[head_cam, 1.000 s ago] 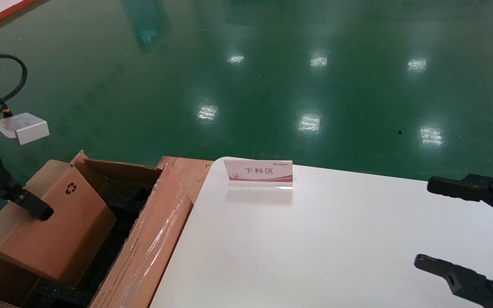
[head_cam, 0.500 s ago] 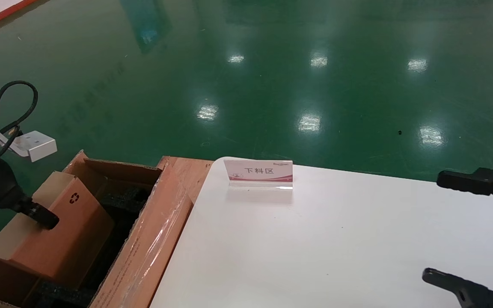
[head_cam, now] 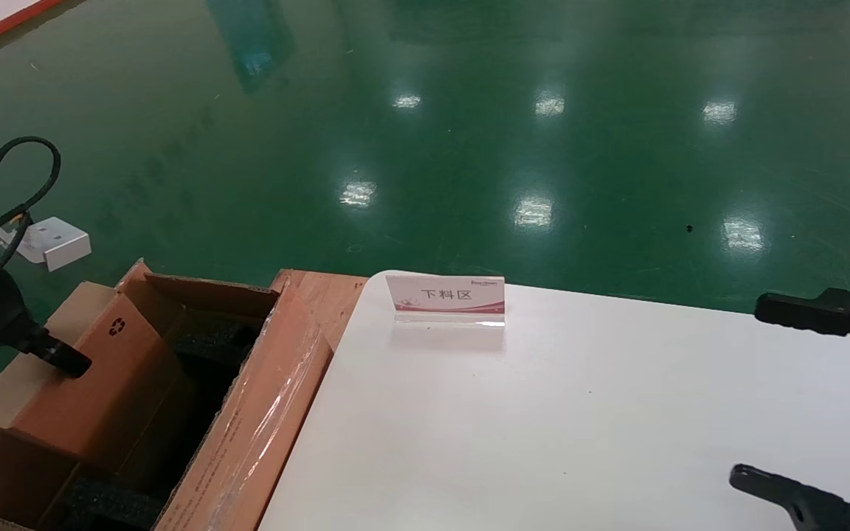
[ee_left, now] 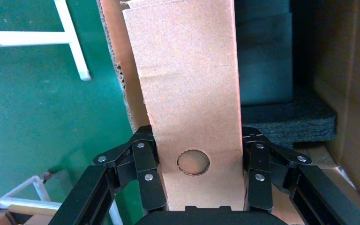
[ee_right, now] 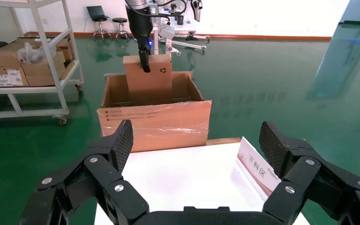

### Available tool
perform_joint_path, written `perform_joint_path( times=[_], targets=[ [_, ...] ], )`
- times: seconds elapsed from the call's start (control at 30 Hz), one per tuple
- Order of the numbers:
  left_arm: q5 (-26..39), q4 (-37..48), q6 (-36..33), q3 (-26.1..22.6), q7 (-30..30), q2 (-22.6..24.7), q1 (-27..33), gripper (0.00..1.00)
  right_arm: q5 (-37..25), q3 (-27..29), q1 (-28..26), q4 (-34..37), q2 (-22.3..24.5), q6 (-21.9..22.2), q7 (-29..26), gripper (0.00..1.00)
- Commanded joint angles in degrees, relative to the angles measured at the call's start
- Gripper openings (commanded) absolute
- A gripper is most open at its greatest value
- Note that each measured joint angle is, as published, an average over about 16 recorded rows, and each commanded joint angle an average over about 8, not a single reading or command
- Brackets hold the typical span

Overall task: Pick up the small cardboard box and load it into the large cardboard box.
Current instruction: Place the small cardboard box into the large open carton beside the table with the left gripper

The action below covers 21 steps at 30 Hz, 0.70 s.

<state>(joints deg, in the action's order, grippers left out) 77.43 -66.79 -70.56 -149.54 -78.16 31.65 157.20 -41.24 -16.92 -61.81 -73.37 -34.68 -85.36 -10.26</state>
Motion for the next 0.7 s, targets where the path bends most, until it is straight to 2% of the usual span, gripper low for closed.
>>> perform_joint_path(
  times=[0.03,0.7],
  targets=[
    [0.35,0.22,0.45,-0.08,0.21,-0.06,-0.34,0.00,0.00,-0.01,0.00,0.00,0.00,0.00,0.00,1.00],
    [1.36,2.87,4.71,-0.30,2.08,1.38,-6.33,0.00,0.05,-0.07,-0.02,0.00,0.03,0.03,0.03,1.00]
  ],
)
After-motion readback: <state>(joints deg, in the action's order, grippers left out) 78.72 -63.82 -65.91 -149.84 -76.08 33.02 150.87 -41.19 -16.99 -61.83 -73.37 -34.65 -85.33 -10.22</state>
